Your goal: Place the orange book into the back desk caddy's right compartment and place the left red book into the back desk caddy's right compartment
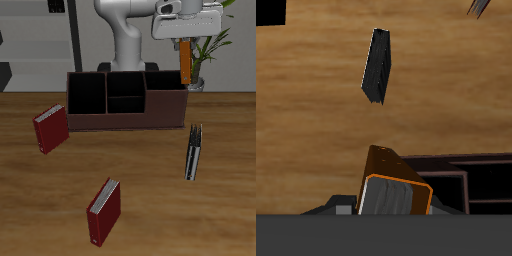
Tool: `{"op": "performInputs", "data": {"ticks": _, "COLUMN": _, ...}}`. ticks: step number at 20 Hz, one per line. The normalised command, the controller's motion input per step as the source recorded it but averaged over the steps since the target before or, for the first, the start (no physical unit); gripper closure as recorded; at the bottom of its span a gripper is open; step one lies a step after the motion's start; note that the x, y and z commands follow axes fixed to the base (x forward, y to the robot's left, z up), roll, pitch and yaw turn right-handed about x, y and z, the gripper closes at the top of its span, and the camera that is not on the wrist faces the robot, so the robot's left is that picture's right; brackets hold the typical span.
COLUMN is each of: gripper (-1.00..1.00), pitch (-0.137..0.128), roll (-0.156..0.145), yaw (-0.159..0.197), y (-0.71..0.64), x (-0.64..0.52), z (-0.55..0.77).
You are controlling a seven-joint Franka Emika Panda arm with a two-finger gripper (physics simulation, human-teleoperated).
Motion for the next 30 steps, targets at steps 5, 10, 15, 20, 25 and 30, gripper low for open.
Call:
{"op": "performInputs", "data": {"ticks": 5, "gripper": 1.0, "pitch": -0.066, "roll": -0.052, "yaw": 0.054, "y": 0.13, "x": -0.33, "z": 0.09}}
{"op": "performInputs", "data": {"ticks": 10, "gripper": 1.0, "pitch": 0.004, "roll": -0.063, "yaw": -0.024, "y": -0.33, "x": -0.06, "z": -0.06}}
{"op": "performInputs", "data": {"ticks": 15, "gripper": 1.0, "pitch": 0.015, "roll": -0.046, "yaw": -0.011, "y": -0.15, "x": -0.08, "z": -0.09}}
{"op": "performInputs", "data": {"ticks": 20, "gripper": 1.0, "pitch": 0.0, "roll": -0.038, "yaw": 0.0, "y": -0.09, "x": -0.18, "z": -0.09}}
{"op": "performInputs", "data": {"ticks": 25, "gripper": 1.0, "pitch": -0.001, "roll": 0.016, "yaw": 0.037, "y": 0.09, "x": -0.21, "z": -0.09}}
{"op": "performInputs", "data": {"ticks": 30, "gripper": 1.0, "pitch": 0.001, "roll": -0.001, "yaw": 0.01, "y": 0.1, "x": -0.17, "z": -0.11}}
